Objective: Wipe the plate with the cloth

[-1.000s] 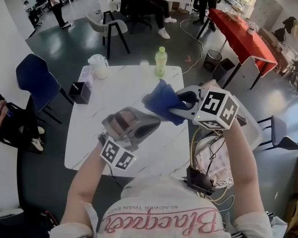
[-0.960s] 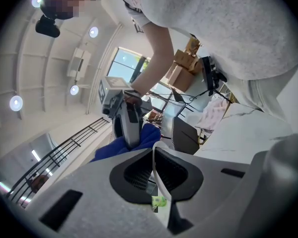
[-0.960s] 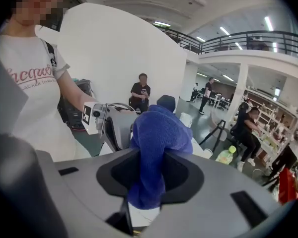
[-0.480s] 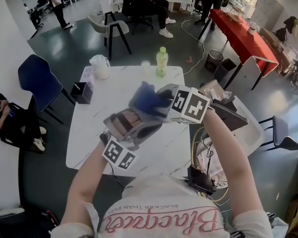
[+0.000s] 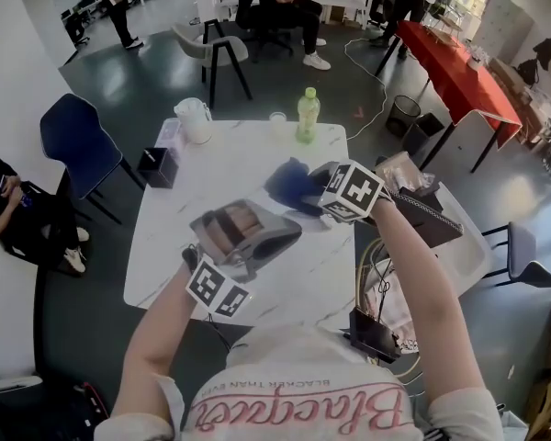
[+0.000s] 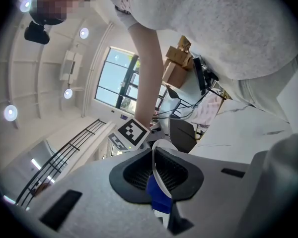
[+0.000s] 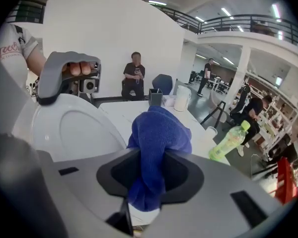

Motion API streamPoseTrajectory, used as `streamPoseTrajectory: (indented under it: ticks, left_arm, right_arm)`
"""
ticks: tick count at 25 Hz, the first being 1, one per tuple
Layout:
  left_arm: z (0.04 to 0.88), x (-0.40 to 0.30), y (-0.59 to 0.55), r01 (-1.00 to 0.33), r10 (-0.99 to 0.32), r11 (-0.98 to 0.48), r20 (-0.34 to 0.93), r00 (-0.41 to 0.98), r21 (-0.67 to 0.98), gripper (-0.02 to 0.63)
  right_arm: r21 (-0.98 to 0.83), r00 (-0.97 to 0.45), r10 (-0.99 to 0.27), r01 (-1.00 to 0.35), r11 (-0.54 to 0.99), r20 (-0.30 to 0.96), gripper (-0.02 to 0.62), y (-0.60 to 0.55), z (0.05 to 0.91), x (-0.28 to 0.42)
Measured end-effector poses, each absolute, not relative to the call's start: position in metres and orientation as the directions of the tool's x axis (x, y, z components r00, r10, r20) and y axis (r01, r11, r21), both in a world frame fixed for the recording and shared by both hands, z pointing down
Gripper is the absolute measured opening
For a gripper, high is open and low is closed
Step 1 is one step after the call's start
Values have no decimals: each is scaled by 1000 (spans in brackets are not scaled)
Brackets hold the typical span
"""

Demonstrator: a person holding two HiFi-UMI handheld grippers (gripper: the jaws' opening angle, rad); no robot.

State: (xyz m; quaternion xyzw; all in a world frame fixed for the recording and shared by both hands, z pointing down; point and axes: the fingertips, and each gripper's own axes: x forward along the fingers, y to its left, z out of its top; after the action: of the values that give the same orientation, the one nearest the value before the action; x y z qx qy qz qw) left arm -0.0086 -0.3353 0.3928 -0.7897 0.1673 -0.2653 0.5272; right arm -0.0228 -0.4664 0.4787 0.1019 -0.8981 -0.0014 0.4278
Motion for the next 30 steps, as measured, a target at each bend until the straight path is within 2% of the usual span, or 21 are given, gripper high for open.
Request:
streamPoseTrajectory:
  ticks: [7, 12, 15, 20, 23, 30]
  left_arm:
    - [393, -16, -335, -43, -566, -418, 223, 794, -907, 17]
    - [393, -34, -354, -241, -645, -487, 160, 747, -840, 17]
    - [392, -49, -372, -424, -706, -537, 114, 699, -729, 17]
    - [384, -72, -397, -701, -782, -576, 32, 622, -420, 15]
    - [384, -79, -405, -779, -812, -564, 12, 584, -274, 15]
    - [380, -85, -412, -862, -862, -501, -40, 505, -80, 15]
  right_arm:
    - [66, -599, -253, -316, 946, 760, 103, -477, 495, 21]
    - [99, -626, -356, -407, 908, 693, 103, -474, 479, 44]
    - [138, -629, -442, -471, 871, 640, 103, -471, 462, 53]
    - [180, -627, -569, -572, 800, 532, 103, -459, 431, 66]
    - [172, -633, -616, -618, 767, 469, 103, -448, 414, 69]
    - [99, -612, -721, -736, 669, 326, 103, -429, 390, 71]
